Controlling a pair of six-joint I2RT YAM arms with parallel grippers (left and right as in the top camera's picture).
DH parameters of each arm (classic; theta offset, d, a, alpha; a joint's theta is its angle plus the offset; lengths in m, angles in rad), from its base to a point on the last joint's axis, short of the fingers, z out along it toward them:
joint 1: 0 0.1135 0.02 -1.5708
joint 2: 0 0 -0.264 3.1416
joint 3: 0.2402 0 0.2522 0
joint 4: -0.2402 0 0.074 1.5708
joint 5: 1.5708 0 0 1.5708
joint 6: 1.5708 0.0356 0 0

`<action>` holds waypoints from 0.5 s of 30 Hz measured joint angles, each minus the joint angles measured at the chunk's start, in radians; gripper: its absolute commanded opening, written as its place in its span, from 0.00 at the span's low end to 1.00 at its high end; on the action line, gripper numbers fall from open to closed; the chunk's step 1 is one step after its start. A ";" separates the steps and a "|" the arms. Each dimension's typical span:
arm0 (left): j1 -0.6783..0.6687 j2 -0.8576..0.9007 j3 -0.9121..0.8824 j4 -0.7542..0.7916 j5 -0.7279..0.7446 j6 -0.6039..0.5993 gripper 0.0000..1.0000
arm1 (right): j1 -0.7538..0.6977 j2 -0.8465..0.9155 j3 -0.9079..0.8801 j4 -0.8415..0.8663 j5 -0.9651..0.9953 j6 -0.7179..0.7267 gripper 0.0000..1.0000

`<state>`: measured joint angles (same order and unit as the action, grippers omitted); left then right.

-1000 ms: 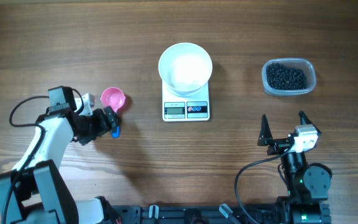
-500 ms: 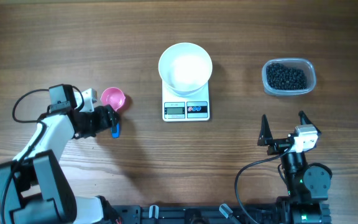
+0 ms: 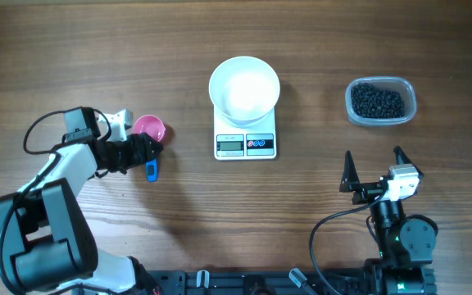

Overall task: Scoop item into bowl and weigh 150g on scale
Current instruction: 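Close the left gripper on the blue handle and lift the scoop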

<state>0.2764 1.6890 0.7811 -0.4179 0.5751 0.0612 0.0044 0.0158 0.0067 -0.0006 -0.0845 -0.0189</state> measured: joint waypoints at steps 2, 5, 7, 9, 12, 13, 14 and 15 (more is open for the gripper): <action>0.000 0.007 0.000 0.001 0.005 0.007 0.47 | 0.000 0.000 0.000 0.000 0.000 0.000 1.00; 0.000 0.015 0.000 0.000 0.009 0.007 0.37 | 0.000 0.000 0.000 0.000 0.000 0.000 1.00; 0.000 0.020 -0.002 0.000 0.006 0.009 0.38 | 0.000 0.000 0.000 0.000 0.000 0.000 1.00; 0.000 0.022 -0.002 0.001 0.010 0.009 0.37 | 0.000 0.000 0.000 0.000 0.000 0.000 1.00; 0.000 0.022 -0.002 0.000 0.010 0.008 0.27 | 0.000 0.000 0.000 0.000 0.000 0.000 1.00; 0.000 0.023 -0.002 0.000 0.010 0.008 0.26 | 0.000 0.000 0.000 0.000 0.000 0.000 1.00; 0.000 0.026 -0.003 0.000 0.010 0.008 0.26 | 0.000 0.000 0.000 0.000 0.000 0.000 1.00; 0.000 0.027 -0.004 0.000 0.013 0.007 0.26 | 0.000 0.000 0.000 0.000 0.000 0.000 1.00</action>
<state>0.2760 1.7164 0.7773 -0.4175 0.5877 0.0685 0.0044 0.0154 0.0067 -0.0006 -0.0845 -0.0189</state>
